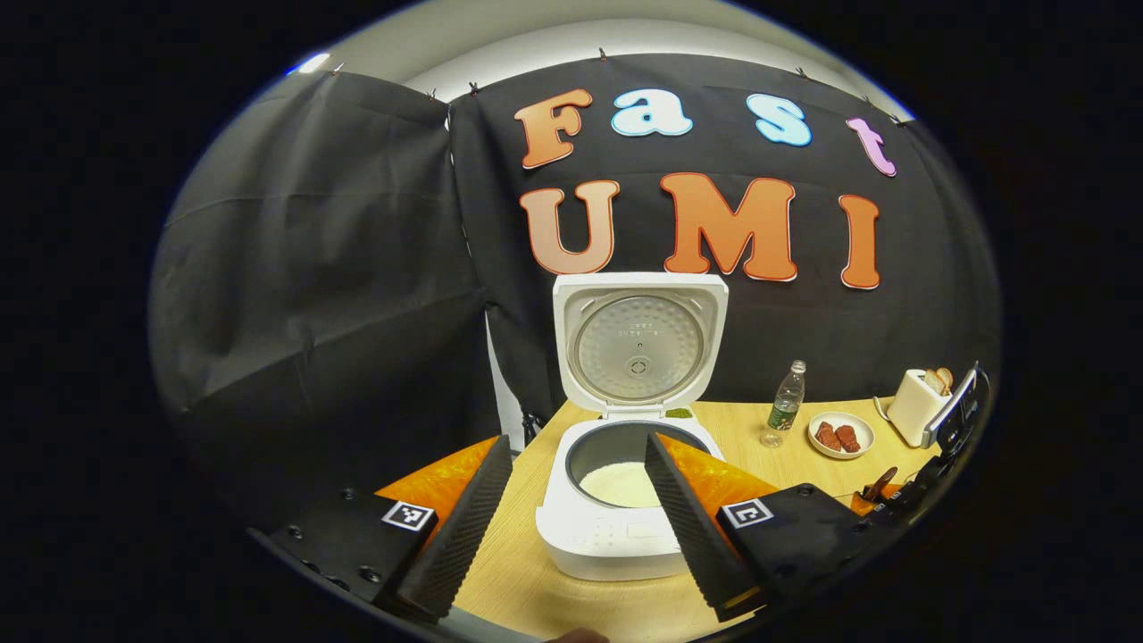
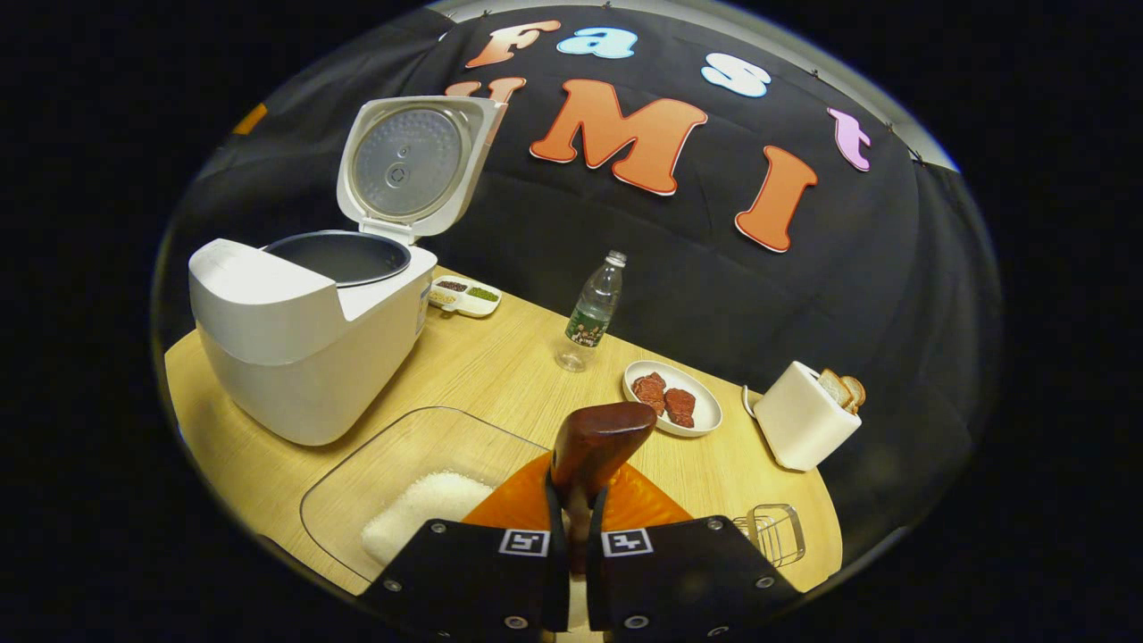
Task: Close the left gripper, press the button to open the rice cooker; take a wooden spoon from the chopstick holder with the right hand, scoop a spoonful of rice and pour it into the rice cooker, then put the wooden spoon back into the chopstick holder.
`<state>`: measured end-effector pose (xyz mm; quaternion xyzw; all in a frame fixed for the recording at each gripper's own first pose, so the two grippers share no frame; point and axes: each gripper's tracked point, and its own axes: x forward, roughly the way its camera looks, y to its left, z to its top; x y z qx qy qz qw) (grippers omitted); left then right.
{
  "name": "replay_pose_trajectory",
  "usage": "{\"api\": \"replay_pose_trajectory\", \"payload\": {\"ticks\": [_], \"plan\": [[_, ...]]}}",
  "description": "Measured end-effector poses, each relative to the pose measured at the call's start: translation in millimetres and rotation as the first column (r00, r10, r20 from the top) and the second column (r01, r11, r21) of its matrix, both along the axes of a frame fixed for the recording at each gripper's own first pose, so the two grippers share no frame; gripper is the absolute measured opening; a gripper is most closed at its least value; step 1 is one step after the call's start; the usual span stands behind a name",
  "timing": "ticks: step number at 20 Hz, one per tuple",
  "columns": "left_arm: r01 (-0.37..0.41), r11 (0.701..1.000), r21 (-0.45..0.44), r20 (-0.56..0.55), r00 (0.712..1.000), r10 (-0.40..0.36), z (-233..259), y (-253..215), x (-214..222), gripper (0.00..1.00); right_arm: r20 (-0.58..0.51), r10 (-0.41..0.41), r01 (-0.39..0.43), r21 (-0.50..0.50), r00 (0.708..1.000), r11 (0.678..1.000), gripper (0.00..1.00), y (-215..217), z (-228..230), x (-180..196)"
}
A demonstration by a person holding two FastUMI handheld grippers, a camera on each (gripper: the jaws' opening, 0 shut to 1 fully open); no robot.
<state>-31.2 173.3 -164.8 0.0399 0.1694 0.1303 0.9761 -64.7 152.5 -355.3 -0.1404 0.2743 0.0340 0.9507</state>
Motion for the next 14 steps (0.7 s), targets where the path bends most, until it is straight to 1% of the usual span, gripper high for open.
{"api": "replay_pose_trajectory", "payload": {"ticks": [1, 2, 4, 6, 9, 11, 12, 14], "plan": [[-0.001, 1.0, 0.004, -0.004, 1.0, 0.001, 0, 2, 1, 0.96, -0.02, -0.001, 0.002, 0.022, 1.0, 1.0, 0.07, 6, -6, -5], [-0.002, 1.0, 0.008, -0.009, 1.0, 0.002, -2, 4, 0, 0.96, -0.003, -0.015, 0.015, 0.034, 1.0, 0.999, 0.07, 7, 0, -4], [-0.002, 1.0, 0.013, -0.015, 1.0, 0.002, -2, 6, -1, 0.96, -0.022, -0.045, 0.046, 0.066, 0.999, 0.997, 0.07, 8, -4, -2], [-0.002, 1.0, 0.013, -0.019, 1.0, 0.003, -3, 8, 0, 0.96, -0.035, -0.071, 0.075, 0.139, 0.997, 0.987, 0.07, 12, -1, 3], [-0.007, 1.0, 0.006, -0.031, 1.0, 0.007, -8, 9, -1, 0.96, -0.086, -0.115, 0.134, 0.263, 0.99, 0.955, 0.07, 22, -1, 8], [-0.006, 1.0, -0.003, -0.038, 0.999, 0.006, -10, 10, -1, 0.96, -0.109, -0.115, 0.143, 0.306, 0.987, 0.941, 0.07, 31, 0, 11], [-0.007, 1.0, -0.005, -0.04, 0.999, 0.007, -10, 11, -2, 0.96, -0.125, -0.123, 0.159, 0.342, 0.985, 0.926, 0.07, 36, -1, 13], [-0.012, 1.0, -0.012, -0.04, 0.999, 0.012, -12, 15, -2, 0.96, -0.17, -0.128, 0.191, 0.432, 0.977, 0.882, 0.07, 44, -2, 13]]}}
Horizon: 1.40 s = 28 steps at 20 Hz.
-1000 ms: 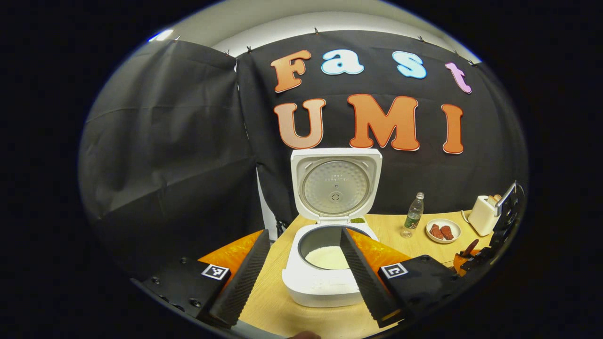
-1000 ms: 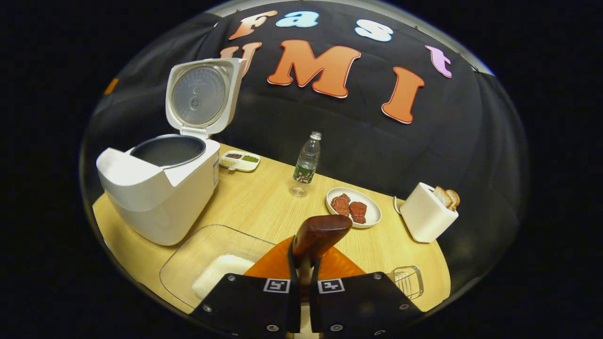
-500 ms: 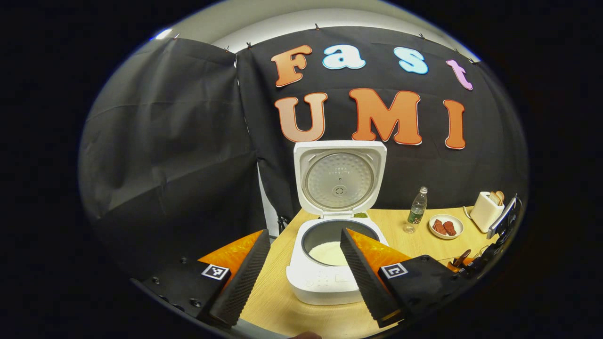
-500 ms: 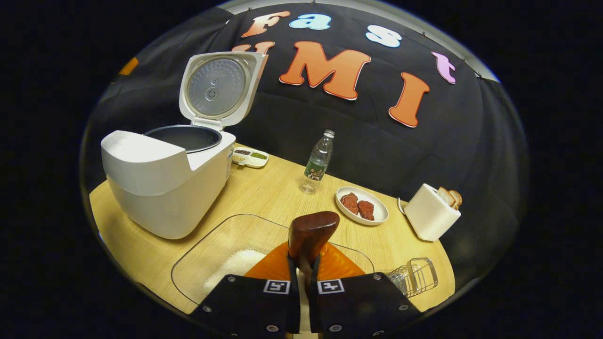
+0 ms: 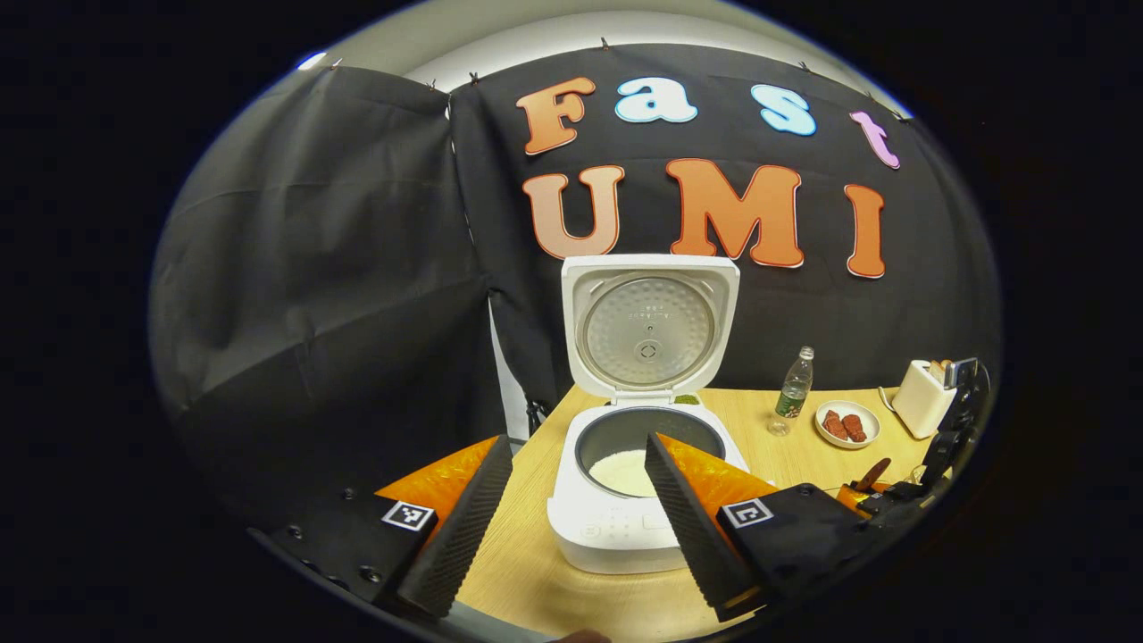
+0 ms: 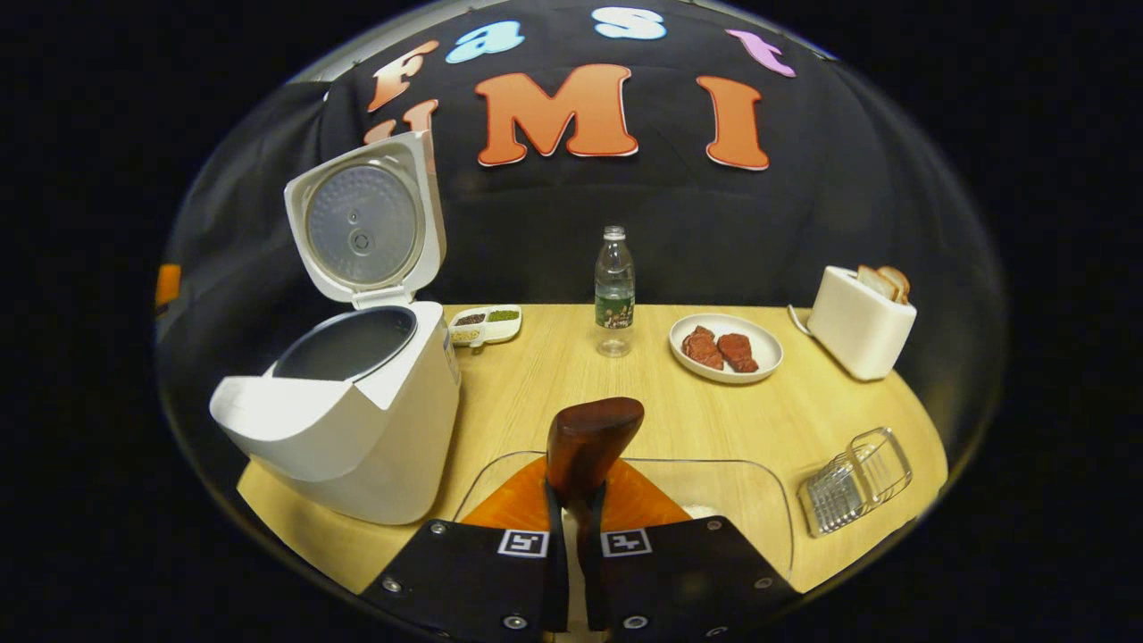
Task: Close the left gripper, press the button to open the rice cooker; take a wooden spoon from the chopstick holder with the right hand, scoop a spoonful of rice and pour it into the rice cooker, then put the wooden spoon back into the chopstick holder.
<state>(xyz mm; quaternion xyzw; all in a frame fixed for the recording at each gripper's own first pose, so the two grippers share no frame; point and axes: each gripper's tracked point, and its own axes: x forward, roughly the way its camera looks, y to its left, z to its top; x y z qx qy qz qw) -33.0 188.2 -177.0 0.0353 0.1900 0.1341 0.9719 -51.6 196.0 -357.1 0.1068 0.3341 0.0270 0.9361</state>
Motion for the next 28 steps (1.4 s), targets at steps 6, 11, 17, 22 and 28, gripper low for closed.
{"api": "replay_pose_trajectory", "payload": {"ticks": [6, 11, 17, 22, 28], "plan": [[-0.026, 0.999, -0.04, -0.02, 0.999, 0.026, -9, 16, -2, 0.96, -0.145, -0.12, 0.154, 0.254, 0.982, 0.955, 0.07, -12, -14, 4], [-0.024, 0.999, -0.032, -0.024, 0.999, 0.023, -9, 21, 2, 1.0, -0.279, -0.184, 0.297, 0.444, 0.942, 0.846, 0.07, -27, -29, 1], [0.008, 1.0, -0.008, -0.033, 0.999, -0.009, -8, 8, 5, 0.96, -0.389, -0.167, 0.386, 0.596, 0.906, 0.704, 0.07, -34, -45, -8], [0.018, 1.0, -0.01, -0.034, 0.999, -0.019, -7, -4, 7, 0.96, -0.381, -0.126, 0.378, 0.712, 0.916, 0.591, 0.07, -45, -33, -4], [0.024, 1.0, -0.001, -0.019, 1.0, -0.024, -1, -20, 11, 1.0, -0.361, -0.127, 0.376, 0.8, 0.924, 0.467, 0.07, -78, -13, 3]]}}
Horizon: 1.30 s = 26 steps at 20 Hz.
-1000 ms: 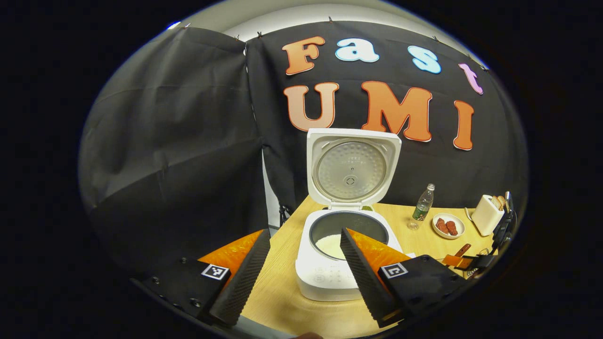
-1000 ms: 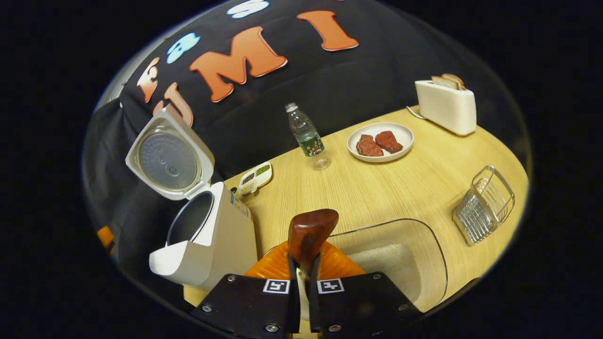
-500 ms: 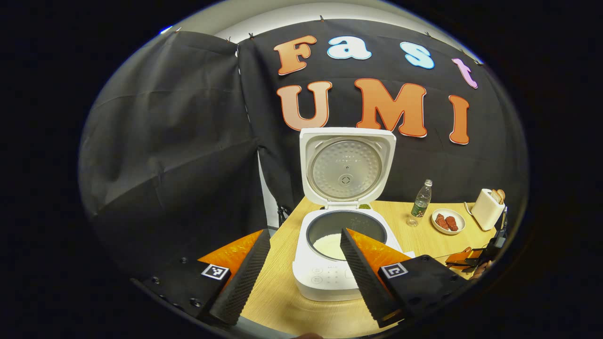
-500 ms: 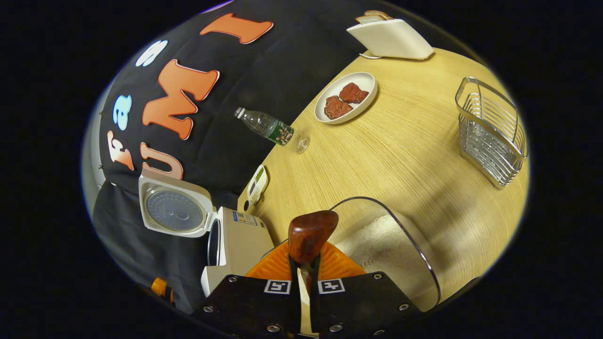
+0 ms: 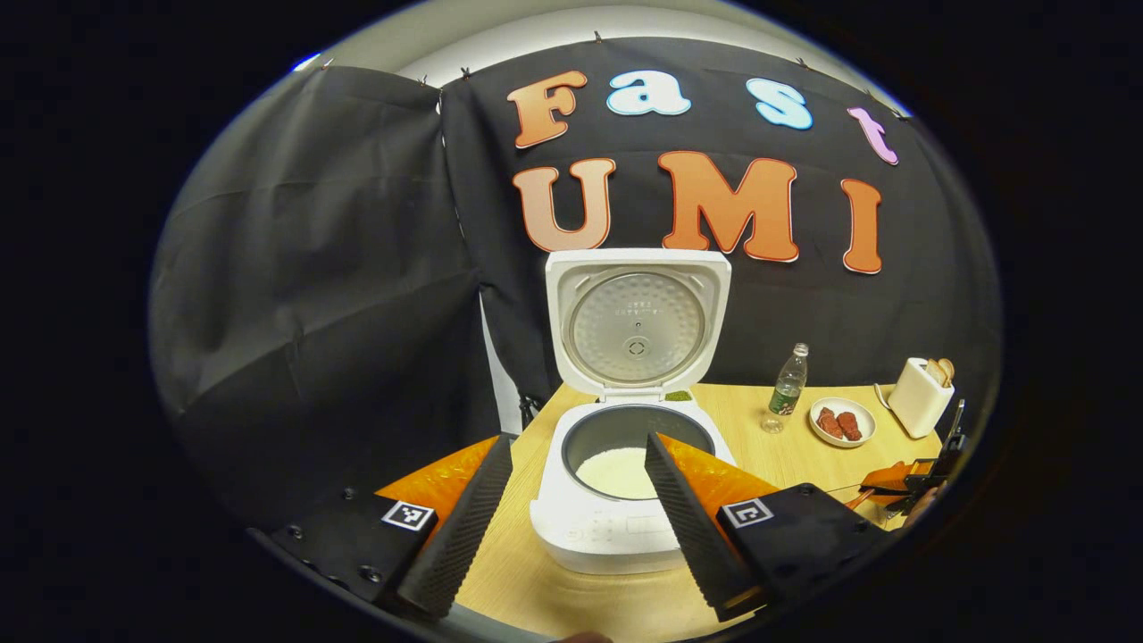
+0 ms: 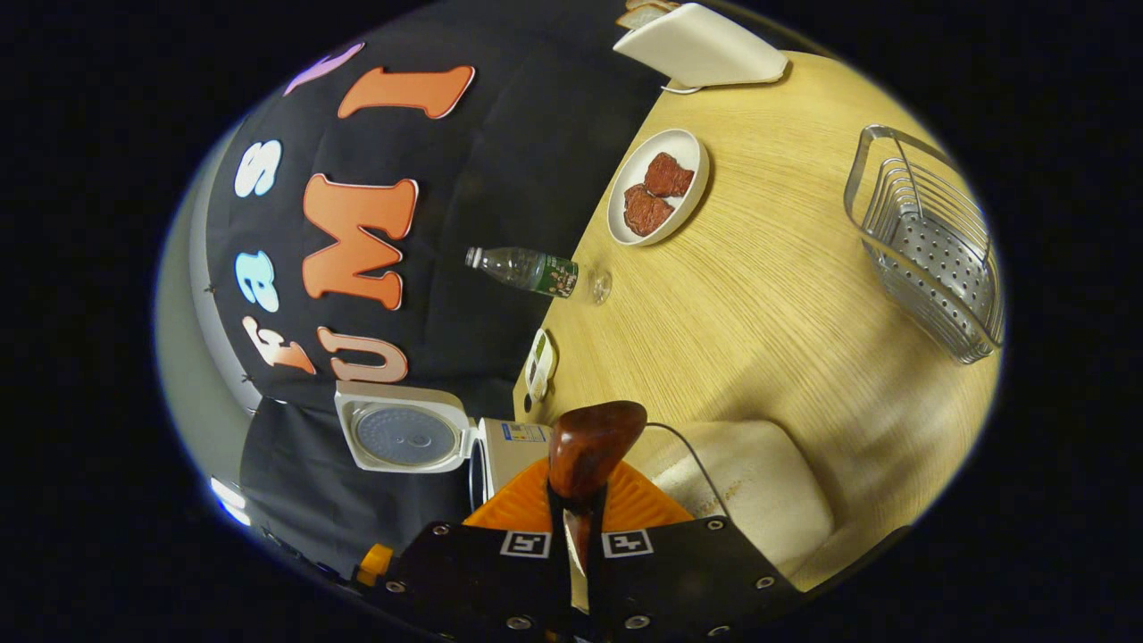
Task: Close the left gripper, press the button to open the rice cooker; take a wooden spoon from the chopstick holder with the right hand, scoop a spoonful of rice and pour it into the rice cooker, then put the wooden spoon back into the chopstick holder.
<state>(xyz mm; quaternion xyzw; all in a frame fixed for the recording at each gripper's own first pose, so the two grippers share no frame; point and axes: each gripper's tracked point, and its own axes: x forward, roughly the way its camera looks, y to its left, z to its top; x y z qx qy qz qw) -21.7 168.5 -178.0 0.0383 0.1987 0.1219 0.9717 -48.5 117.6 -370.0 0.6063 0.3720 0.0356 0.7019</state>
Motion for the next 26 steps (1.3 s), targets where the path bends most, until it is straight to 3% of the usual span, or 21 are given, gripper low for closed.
{"api": "replay_pose_trajectory", "payload": {"ticks": [1, 4, 7, 9, 10, 17, 20, 26], "plan": [[0.003, 1.0, -0.001, 0.003, 1.0, -0.003, 2, -4, 1, 0.96, 0.001, -0.019, 0.019, 0.03, 1.0, 0.999, 0.07, -8, 2, -1], [0.005, 1.0, 0.001, 0.016, 1.0, -0.005, 4, -13, 2, 1.0, -0.007, -0.081, 0.081, 0.137, 0.997, 0.987, 0.07, -24, 15, 6], [0.009, 1.0, -0.003, 0.03, 0.999, -0.009, 9, -21, 2, 1.0, -0.022, -0.149, 0.149, 0.278, 0.989, 0.949, 0.07, -30, 39, 17], [0.006, 1.0, -0.009, 0.043, 0.999, -0.006, 12, -25, 1, 0.96, -0.022, -0.168, 0.164, 0.366, 0.986, 0.916, 0.06, -31, 54, 22], [0.005, 1.0, -0.013, 0.049, 0.999, -0.005, 13, -26, 1, 1.0, -0.018, -0.161, 0.155, 0.391, 0.987, 0.907, 0.06, -24, 62, 28], [-0.003, 0.999, -0.033, 0.139, 0.99, 0.008, 37, -21, -11, 0.96, 0.032, -0.062, 0.042, 0.442, 0.998, 0.896, 0.06, 27, 120, 55], [-0.023, 1.0, 0.005, 0.19, 0.982, 0.022, 53, -9, -19, 1.0, 0.071, -0.031, -0.002, 0.426, 0.997, 0.905, 0.06, 51, 143, 74], [-0.066, 0.995, 0.069, 0.237, 0.97, 0.048, 70, 17, -36, 0.96, 0.124, 0.015, -0.065, 0.41, 0.992, 0.91, 0.06, 106, 181, 117]]}}
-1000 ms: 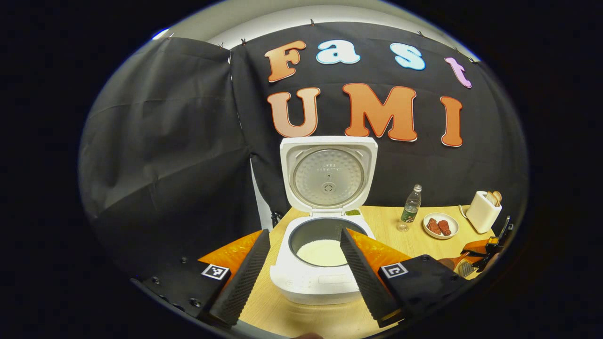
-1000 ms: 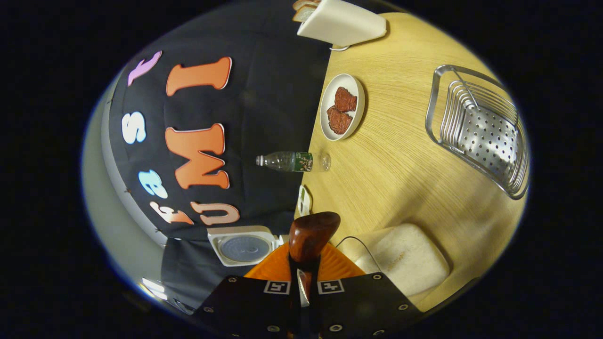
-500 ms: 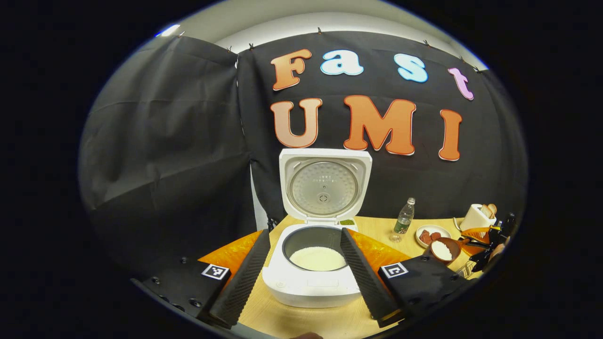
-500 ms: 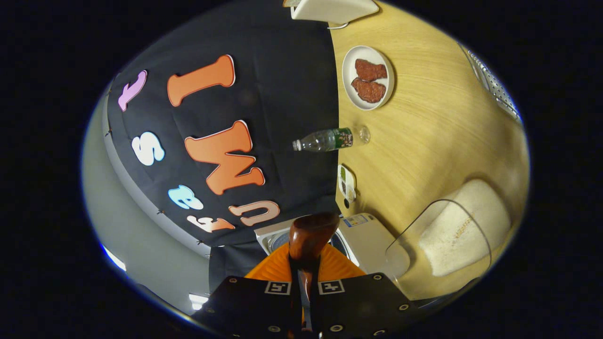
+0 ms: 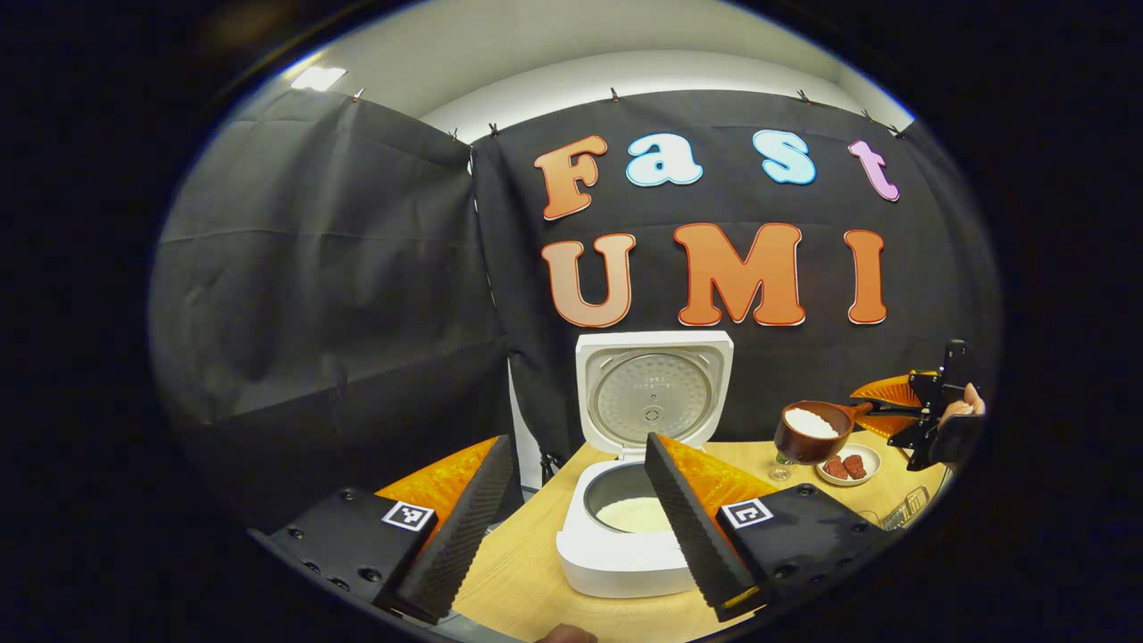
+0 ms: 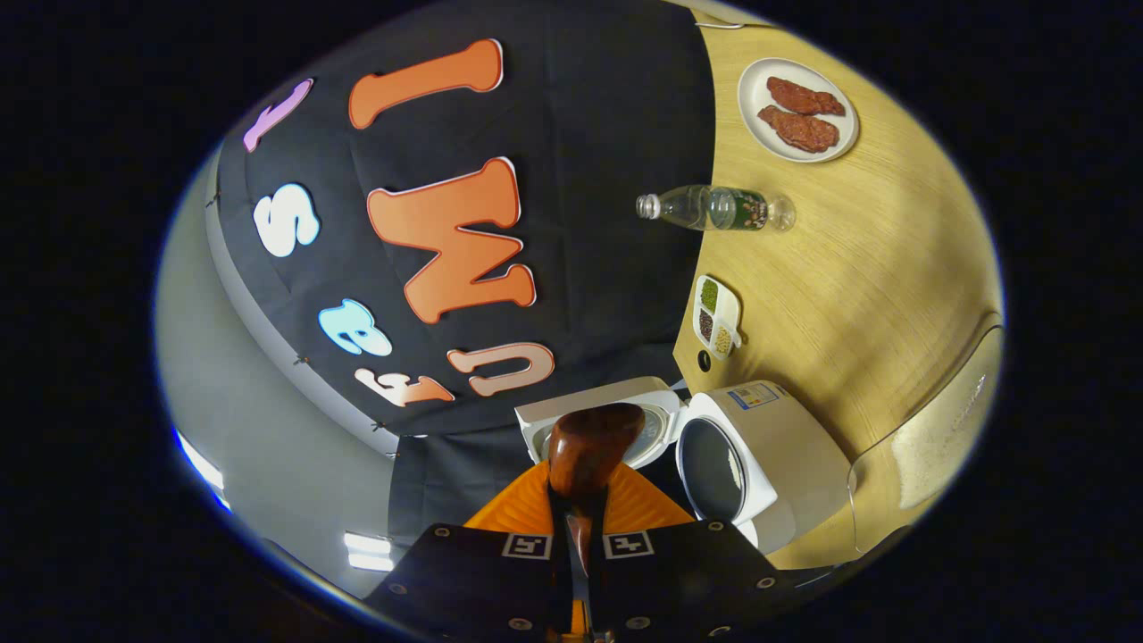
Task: Close the left gripper, press the button to open the rice cooker; take a wooden spoon from the chopstick holder with the right hand, scoop a spoonful of rice and pour it into the rice cooker, then put the wooden spoon back into the chopstick holder.
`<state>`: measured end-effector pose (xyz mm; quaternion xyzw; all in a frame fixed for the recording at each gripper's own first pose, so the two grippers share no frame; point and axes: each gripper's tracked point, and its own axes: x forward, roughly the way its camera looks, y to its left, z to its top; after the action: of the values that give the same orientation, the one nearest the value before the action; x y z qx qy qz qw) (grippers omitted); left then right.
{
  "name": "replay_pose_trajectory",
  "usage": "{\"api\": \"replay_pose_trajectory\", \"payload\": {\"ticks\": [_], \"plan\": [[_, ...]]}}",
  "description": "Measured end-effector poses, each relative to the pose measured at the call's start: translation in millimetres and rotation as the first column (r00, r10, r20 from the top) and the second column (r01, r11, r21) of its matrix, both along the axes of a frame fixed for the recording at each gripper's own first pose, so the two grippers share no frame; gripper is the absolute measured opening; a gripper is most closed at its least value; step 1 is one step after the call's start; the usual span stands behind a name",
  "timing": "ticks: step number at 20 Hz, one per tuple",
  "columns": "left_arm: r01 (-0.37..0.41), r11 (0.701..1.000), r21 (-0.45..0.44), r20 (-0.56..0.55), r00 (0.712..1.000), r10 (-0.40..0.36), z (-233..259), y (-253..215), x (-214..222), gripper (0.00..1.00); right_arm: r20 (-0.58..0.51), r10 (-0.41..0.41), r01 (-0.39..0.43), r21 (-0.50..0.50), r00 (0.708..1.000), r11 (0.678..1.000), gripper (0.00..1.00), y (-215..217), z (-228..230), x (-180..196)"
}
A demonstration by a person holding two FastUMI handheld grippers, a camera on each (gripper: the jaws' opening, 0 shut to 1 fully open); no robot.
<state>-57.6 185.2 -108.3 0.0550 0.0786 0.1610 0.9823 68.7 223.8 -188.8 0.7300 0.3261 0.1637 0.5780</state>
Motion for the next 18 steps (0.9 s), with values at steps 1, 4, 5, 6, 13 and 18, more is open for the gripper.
{"api": "replay_pose_trajectory", "payload": {"ticks": [1, 4, 5, 6, 13, 18], "plan": [[-0.007, 1.0, -0.009, 0.002, 1.0, 0.007, -1, 5, -2, 0.96, 0.004, 0.01, -0.01, -0.01, 1.0, 1.0, 0.07, 10, 2, 6], [-0.037, 0.999, -0.023, 0.007, 0.999, 0.037, -4, 22, -8, 0.96, 0.021, 0.027, -0.025, -0.082, 0.999, 0.996, 0.07, 37, 8, 31], [-0.049, 0.998, -0.027, 0.008, 0.999, 0.05, -6, 29, -9, 1.0, 0.031, 0.036, -0.032, -0.126, 0.999, 0.991, 0.06, 45, 3, 34], [-0.061, 0.998, -0.033, 0.01, 0.998, 0.061, -9, 35, -11, 1.0, 0.032, 0.05, -0.044, -0.181, 0.998, 0.982, 0.07, 54, -5, 38], [-0.122, 0.991, -0.06, -0.014, 0.993, 0.121, -28, 73, -10, 1.0, 0.118, 0.161, -0.08, -0.507, 0.98, 0.858, 0.07, 105, -24, 65], [-0.133, 0.989, -0.063, -0.025, 0.991, 0.132, -35, 88, -7, 0.96, 0.249, 0.283, -0.022, -0.714, 0.926, 0.7, 0.06, 129, -9, 80]]}}
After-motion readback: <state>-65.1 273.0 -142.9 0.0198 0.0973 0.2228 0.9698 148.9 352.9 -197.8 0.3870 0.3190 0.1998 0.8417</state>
